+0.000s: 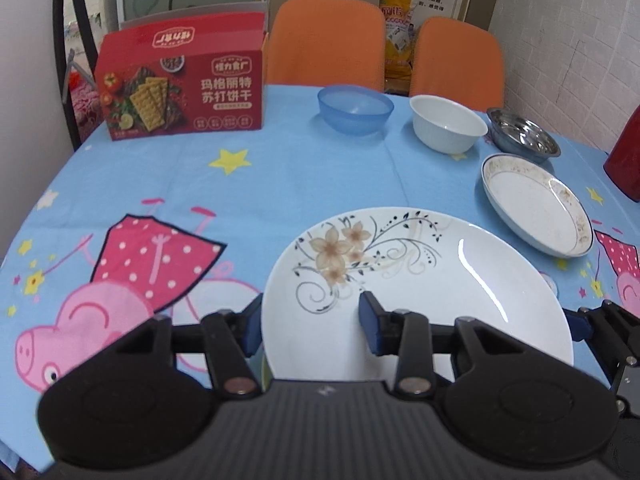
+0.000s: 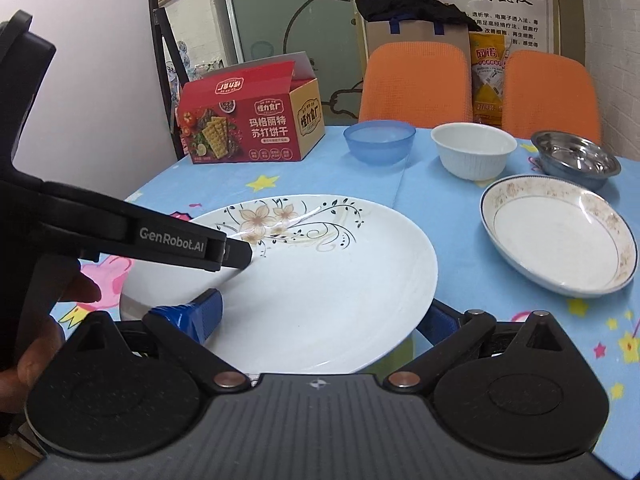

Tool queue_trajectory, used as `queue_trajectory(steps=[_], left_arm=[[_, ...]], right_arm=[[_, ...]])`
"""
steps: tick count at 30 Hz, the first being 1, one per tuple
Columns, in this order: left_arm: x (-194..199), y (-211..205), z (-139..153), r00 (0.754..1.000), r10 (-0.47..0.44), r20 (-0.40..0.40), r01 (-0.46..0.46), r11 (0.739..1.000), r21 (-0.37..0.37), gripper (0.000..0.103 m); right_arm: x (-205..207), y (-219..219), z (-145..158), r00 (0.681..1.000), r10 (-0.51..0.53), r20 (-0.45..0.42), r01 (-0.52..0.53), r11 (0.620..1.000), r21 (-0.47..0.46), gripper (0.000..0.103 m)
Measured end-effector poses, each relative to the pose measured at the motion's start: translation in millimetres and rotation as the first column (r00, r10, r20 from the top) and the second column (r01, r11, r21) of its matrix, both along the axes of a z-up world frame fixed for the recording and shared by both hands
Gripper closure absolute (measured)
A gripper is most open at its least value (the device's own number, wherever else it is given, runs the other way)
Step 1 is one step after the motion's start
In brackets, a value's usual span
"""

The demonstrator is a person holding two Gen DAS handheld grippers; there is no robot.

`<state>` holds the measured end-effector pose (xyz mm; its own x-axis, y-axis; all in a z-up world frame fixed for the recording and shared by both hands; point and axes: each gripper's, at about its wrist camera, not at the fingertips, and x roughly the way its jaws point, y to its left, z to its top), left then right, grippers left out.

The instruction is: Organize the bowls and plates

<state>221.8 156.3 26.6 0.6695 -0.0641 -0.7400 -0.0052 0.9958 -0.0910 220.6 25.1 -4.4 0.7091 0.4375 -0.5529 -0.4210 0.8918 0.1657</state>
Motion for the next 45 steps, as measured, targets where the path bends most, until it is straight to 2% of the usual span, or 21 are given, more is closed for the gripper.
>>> queue_trajectory(steps=[5, 8, 12, 13, 15, 16, 22, 34, 45], left_arm=[[-15, 0, -15, 1.000, -0.001, -0.030, 0.000, 1.000, -0.023, 0.064], [-18, 2, -21, 1.000, -0.002, -0.028, 0.000, 0.999, -0.049, 0.064], [-19, 2, -21, 1.000, -0.001, -0.006, 0.000, 0.999, -0.044, 0.063], [-20, 1, -19, 1.000, 0.000, 0.005, 0.000, 0.999, -0.034, 0.059], [-22, 0, -14, 1.000, -0.007, 0.025, 0.007, 1.000, -0.023, 0.042], [-24, 0, -9, 0.999, -0.005, 0.043, 0.006, 1.000, -0.022, 0.038], [-28, 2, 10, 0.995, 0.005, 0.096, -0.001, 0.999, -0.036, 0.038], [-18, -29, 11, 0.995, -0.057, 0.077, 0.059, 0.998, -0.027, 0.035], [8, -79, 18, 0.988, -0.128, 0.087, 0.128, 0.992, 0.001, 0.032]], right_arm=[[-14, -2, -13, 0.999, -0.010, -0.038, 0.011, 1.000, 0.022, 0.013], [-19, -1, -15, 1.000, -0.010, -0.010, 0.010, 1.000, -0.005, 0.013], [-20, 0, -19, 1.000, 0.013, 0.006, -0.012, 0.999, -0.045, 0.013], [-19, 0, -19, 1.000, 0.018, 0.000, -0.018, 0.998, -0.054, 0.013], [-18, -6, -19, 1.000, 0.010, -0.010, -0.010, 0.999, -0.040, 0.015], [-17, -11, -19, 1.000, -0.006, -0.014, 0.006, 1.000, -0.014, 0.015], [-22, -33, -7, 0.998, -0.066, 0.013, 0.065, 0.996, 0.058, 0.015], [-21, -73, -2, 0.988, -0.152, -0.002, 0.152, 0.983, 0.100, 0.015], [-13, -139, -1, 0.943, -0.331, -0.015, 0.330, 0.935, 0.126, 0.014]])
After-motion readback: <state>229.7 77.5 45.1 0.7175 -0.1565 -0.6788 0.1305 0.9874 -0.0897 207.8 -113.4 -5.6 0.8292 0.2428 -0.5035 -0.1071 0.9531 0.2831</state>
